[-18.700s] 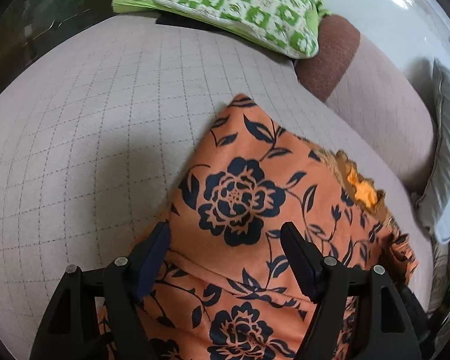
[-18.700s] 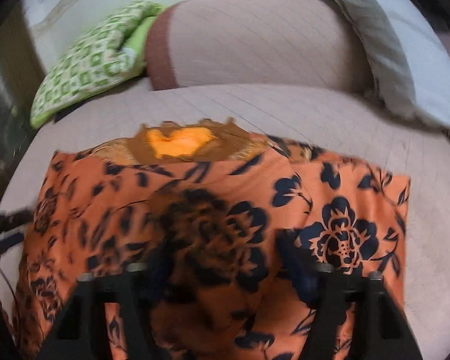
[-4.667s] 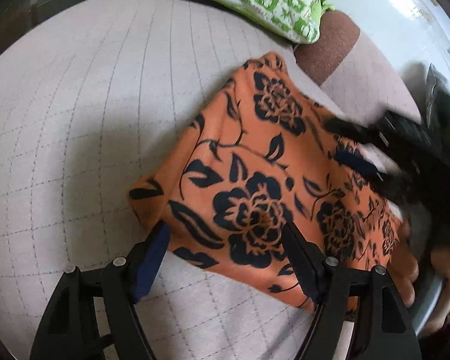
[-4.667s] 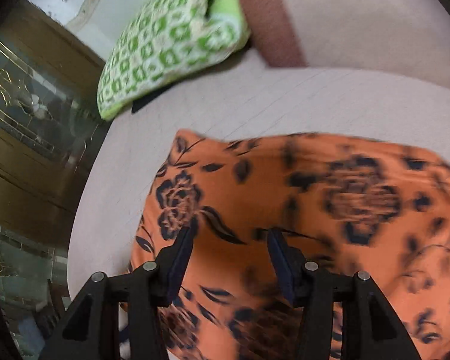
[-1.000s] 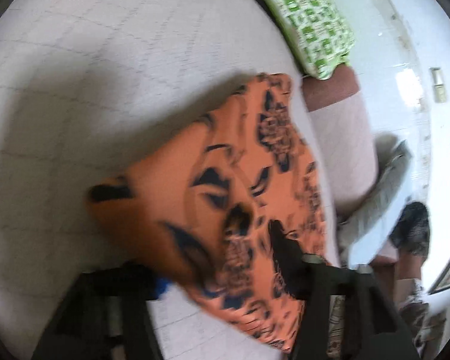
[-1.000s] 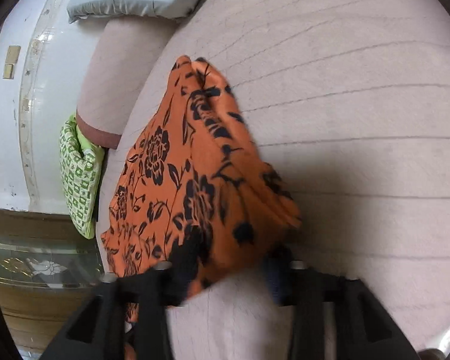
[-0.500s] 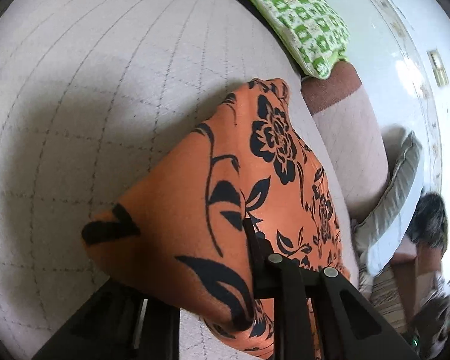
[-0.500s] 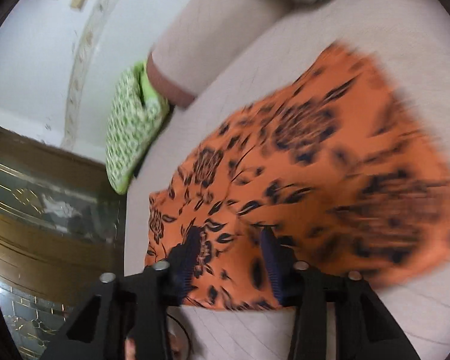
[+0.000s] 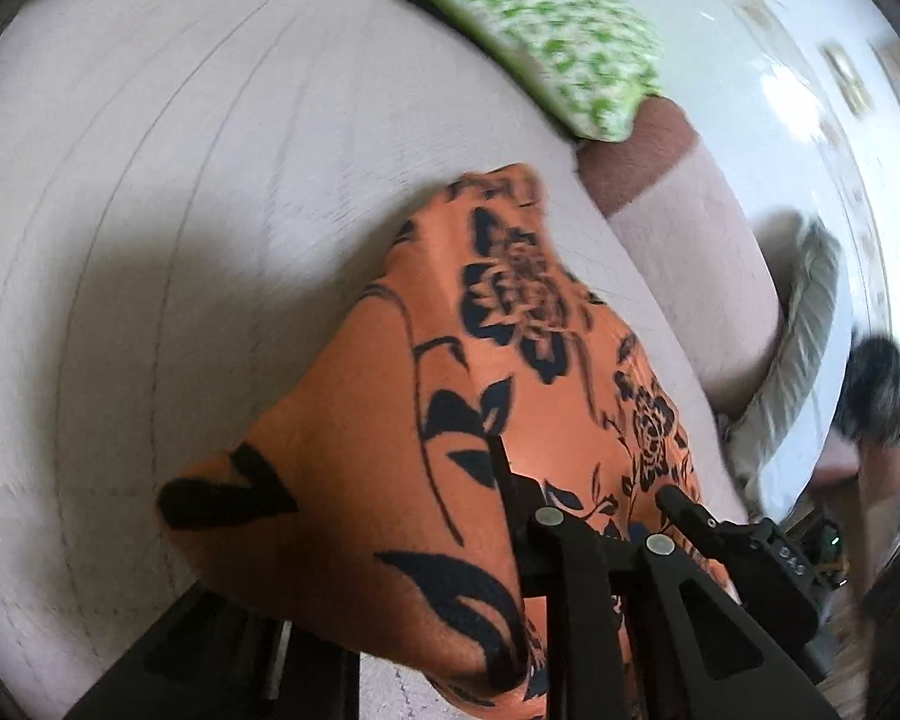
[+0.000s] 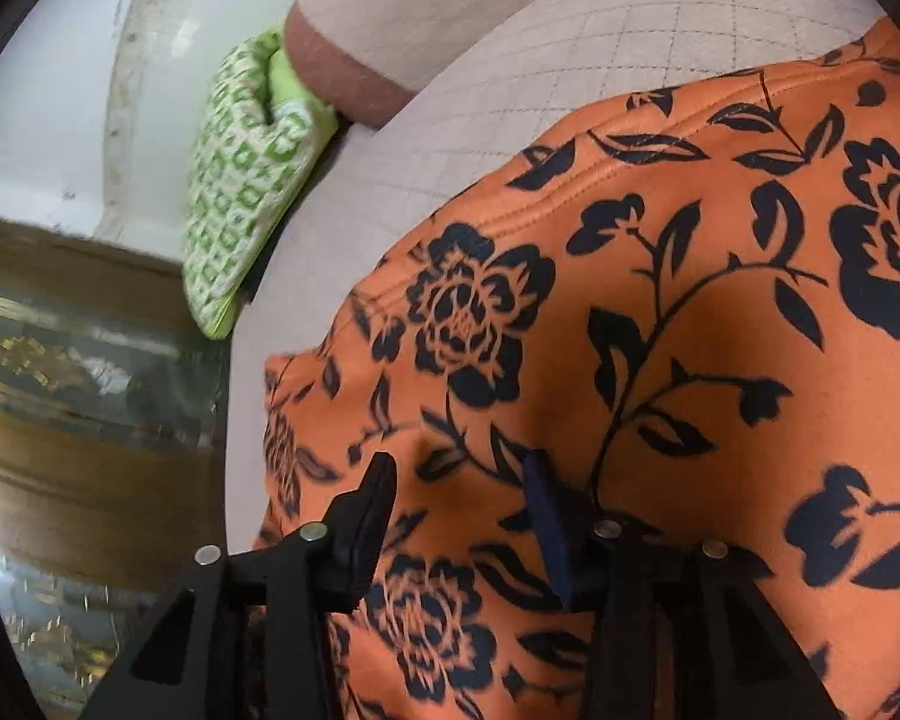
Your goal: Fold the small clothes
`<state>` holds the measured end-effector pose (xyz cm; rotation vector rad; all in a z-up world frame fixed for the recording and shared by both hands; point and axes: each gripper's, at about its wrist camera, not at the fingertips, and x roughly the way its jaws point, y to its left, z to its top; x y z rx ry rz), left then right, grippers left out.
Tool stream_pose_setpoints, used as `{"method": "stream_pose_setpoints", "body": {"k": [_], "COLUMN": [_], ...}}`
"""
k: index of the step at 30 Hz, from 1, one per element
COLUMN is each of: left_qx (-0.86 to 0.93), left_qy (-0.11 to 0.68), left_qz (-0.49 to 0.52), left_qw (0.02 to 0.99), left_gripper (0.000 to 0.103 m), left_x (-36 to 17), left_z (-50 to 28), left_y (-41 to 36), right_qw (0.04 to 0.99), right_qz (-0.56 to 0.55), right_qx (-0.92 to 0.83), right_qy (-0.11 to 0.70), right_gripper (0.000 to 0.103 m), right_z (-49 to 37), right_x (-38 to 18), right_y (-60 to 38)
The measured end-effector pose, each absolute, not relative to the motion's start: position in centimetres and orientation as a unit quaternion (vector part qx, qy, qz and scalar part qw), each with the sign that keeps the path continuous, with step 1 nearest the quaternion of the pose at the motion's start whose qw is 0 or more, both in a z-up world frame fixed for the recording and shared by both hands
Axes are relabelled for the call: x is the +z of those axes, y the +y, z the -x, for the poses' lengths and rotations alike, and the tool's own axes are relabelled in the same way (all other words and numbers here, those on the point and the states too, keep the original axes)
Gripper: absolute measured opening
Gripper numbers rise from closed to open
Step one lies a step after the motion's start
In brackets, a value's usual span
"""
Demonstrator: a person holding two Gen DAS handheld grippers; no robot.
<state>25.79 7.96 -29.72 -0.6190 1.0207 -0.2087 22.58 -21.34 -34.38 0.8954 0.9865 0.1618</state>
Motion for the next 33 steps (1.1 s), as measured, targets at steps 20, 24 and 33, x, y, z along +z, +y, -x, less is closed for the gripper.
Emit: {"method": "stream_pose_setpoints", "body": {"k": [20, 24, 33], "left_qx": [-0.218, -0.225, -0.227], "left_qy": [0.335, 0.339, 0.338], "left_qz": [-0.081, -0.094, -0.108], "left_qw": [0.913, 0.909, 0.907], "left_gripper": [0.018, 0.018, 0.018], "left_x": [-25.3, -25.7, -26.0], "left_z": [-20.2, -20.1, -20.2], "left_y": [-6.1, -7.2, -7.6], "right_qw": [0.748, 0.76, 0.739], "right_qz": [-0.353, -0.301, -0.345], "right_qx": [0.16, 0.166, 0.164], "right_qy": [0.538, 0.551, 0.555], "right_gripper": [0.07, 0.071, 0.071], "right_z": [-27.2, -29.7, -34.0], "right_x": [-24.0, -23.4, -27.5], "right_y": [-24.8, -22.7, -22.3]}}
